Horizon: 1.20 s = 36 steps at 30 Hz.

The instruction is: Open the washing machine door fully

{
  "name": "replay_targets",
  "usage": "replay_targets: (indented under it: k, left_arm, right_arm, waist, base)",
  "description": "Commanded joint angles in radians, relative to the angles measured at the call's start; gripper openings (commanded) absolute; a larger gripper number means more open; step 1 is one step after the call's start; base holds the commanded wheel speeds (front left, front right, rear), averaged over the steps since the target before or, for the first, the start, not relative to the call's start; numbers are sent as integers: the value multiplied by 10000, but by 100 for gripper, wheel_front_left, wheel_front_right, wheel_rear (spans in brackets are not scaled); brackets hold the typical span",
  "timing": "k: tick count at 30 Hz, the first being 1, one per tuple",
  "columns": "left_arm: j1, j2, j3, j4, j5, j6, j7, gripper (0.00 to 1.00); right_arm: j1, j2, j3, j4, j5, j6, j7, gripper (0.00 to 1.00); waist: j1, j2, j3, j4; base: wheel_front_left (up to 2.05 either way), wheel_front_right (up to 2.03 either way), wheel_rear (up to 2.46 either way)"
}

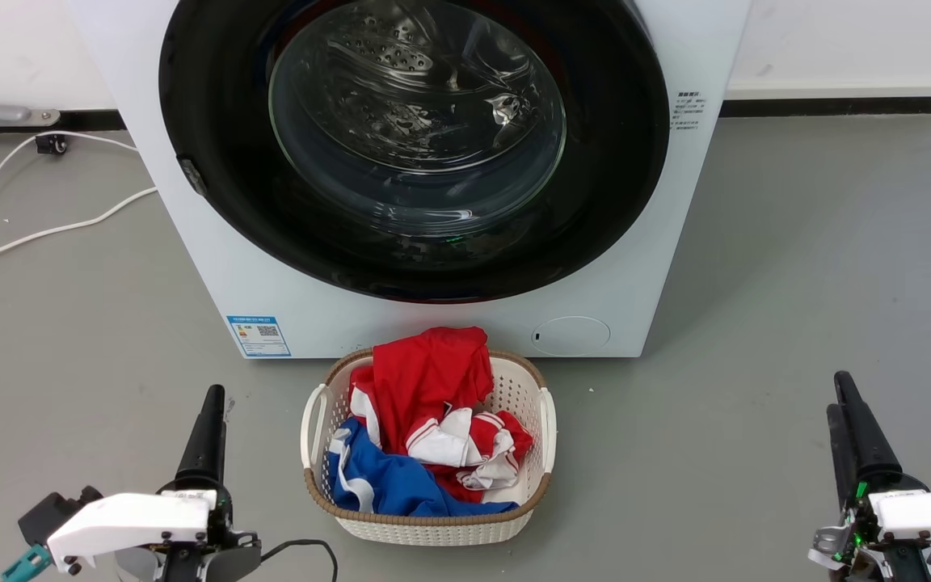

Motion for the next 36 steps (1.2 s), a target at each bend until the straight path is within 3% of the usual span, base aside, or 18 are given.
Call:
replay_targets:
  k: [1, 16, 36]
  left_arm:
    - [-101, 35, -45, -366, 477, 119, -108, 100]
    - [83, 111, -801, -1110, 4304, 907, -726, 100]
    - [231, 855, -2187, -1561, 7458, 2115, -1465, 100]
  right_arm:
    - [-81, -30, -34, -365, -524, 8, -109, 100]
    - [272, -26, 344, -1622, -4531, 11, -718, 100]
    - [803, -20, 633, -2115, -8483, 16, -1464, 100]
  waist:
    - [0, 0, 6, 0]
    - [0, 0, 63, 15]
    - [0, 0, 112, 7]
  base:
    - [0, 0, 0]
    - [0, 0, 0]
    - [0, 0, 0]
